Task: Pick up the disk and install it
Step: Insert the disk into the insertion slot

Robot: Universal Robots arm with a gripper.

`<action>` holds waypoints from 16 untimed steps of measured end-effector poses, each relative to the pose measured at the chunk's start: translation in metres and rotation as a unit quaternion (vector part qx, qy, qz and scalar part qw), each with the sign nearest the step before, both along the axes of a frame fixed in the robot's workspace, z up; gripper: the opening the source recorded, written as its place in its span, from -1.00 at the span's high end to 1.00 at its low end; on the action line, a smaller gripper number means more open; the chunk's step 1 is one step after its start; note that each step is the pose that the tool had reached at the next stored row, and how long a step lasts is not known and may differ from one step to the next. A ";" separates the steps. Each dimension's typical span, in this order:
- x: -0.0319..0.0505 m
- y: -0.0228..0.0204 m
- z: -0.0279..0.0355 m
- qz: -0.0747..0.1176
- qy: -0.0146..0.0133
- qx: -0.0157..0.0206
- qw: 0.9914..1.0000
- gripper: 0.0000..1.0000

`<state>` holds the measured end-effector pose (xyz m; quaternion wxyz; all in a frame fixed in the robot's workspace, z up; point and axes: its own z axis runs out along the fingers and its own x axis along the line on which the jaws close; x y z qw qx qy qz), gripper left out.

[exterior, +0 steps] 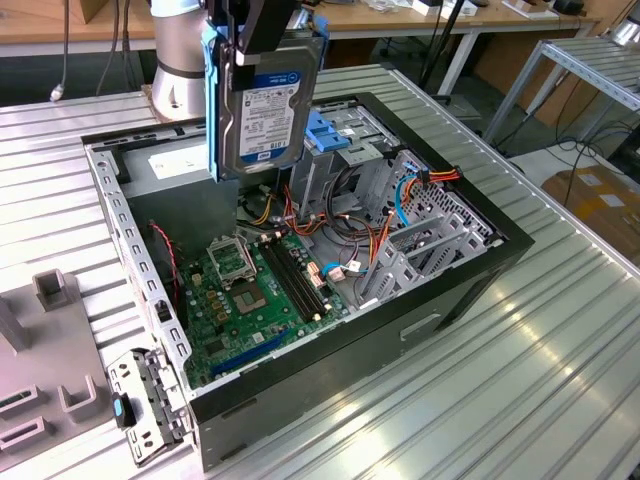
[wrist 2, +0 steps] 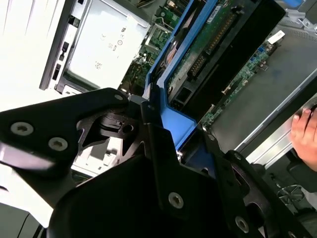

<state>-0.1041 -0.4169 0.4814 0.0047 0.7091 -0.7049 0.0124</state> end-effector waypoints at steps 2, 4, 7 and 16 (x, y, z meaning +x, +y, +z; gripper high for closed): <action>0.0000 -0.0036 0.0000 0.000 0.000 0.000 1.000 0.26; 0.0000 -0.0063 0.0000 0.000 0.000 0.000 1.000 0.26; 0.0000 -0.0097 0.0000 0.000 0.000 0.000 1.000 0.26; 0.0000 -0.0265 0.0000 0.000 0.000 0.000 1.000 0.26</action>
